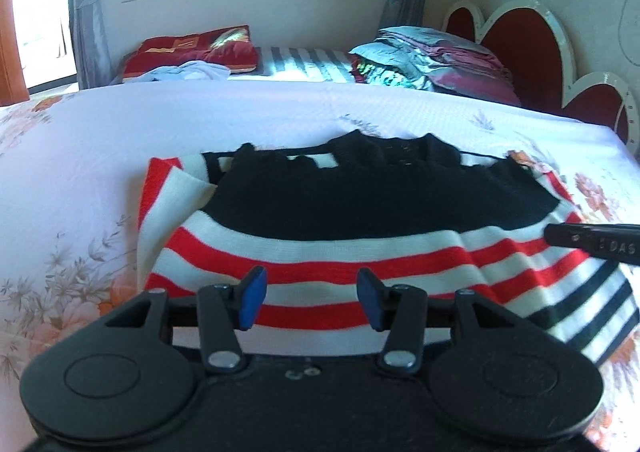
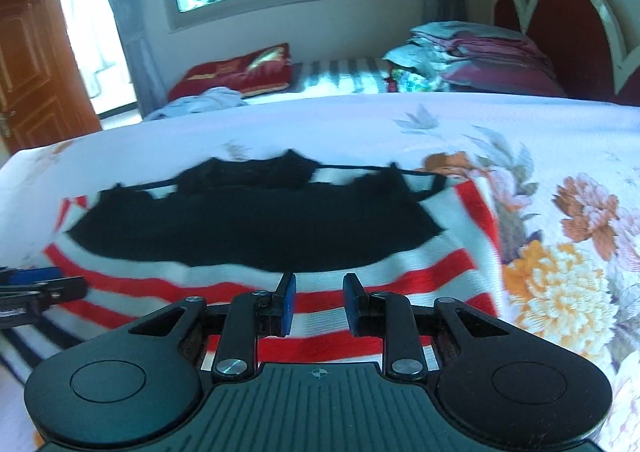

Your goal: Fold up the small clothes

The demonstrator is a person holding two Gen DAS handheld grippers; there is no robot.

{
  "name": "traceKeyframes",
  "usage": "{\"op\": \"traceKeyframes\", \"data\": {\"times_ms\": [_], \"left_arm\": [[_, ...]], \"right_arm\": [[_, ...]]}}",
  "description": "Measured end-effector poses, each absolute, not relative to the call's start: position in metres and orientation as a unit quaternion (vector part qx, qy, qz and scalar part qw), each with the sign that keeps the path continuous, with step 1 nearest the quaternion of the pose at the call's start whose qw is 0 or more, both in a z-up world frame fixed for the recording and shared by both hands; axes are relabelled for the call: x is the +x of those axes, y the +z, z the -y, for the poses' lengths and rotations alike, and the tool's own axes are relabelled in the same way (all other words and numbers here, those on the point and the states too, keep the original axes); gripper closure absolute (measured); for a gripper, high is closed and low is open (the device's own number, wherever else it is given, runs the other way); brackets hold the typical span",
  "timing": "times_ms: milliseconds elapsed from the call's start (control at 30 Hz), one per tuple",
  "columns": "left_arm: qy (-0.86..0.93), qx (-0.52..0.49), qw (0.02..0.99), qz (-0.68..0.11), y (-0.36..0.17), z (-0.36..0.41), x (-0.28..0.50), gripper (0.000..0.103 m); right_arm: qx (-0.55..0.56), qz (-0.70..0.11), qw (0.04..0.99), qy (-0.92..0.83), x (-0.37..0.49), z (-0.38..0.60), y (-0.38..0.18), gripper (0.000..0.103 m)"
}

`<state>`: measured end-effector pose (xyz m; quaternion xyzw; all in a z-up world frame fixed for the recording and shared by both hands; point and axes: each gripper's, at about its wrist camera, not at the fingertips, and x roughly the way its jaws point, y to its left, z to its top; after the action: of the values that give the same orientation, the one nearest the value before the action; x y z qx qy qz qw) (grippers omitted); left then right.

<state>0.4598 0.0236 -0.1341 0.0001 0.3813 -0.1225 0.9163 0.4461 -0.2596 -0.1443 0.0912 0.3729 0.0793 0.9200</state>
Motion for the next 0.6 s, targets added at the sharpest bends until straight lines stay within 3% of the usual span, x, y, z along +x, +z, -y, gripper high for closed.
{"op": "traceKeyframes", "data": {"times_ms": [600], "left_arm": [[-0.113, 0.013, 0.913, -0.393, -0.147, -0.038, 0.436, 0.047]], "right_arm": [[0.078, -0.386, 0.917, 0.053, 0.415, 0.250, -0.157, 0.078]]}}
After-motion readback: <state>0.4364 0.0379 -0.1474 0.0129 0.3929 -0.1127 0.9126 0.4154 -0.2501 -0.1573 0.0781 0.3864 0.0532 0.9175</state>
